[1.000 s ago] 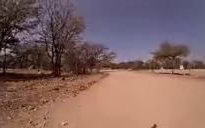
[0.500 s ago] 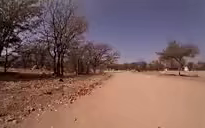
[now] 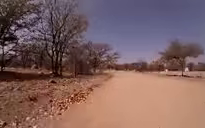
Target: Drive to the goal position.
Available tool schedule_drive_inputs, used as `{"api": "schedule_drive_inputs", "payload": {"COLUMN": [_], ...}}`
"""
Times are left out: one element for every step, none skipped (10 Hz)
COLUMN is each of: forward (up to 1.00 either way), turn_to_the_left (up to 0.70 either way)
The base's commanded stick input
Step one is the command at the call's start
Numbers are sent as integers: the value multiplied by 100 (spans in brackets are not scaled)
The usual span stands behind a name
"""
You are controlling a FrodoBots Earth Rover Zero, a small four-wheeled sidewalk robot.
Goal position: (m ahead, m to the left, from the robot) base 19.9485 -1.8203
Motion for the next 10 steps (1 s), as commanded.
{"api": "schedule_drive_inputs", "payload": {"forward": [100, 100, 100, 100, 100, 100, 100, 100, 100, 100], "turn_to_the_left": [3, 3, 3, 3, 3, 3, 3, 3, 3, 3]}}
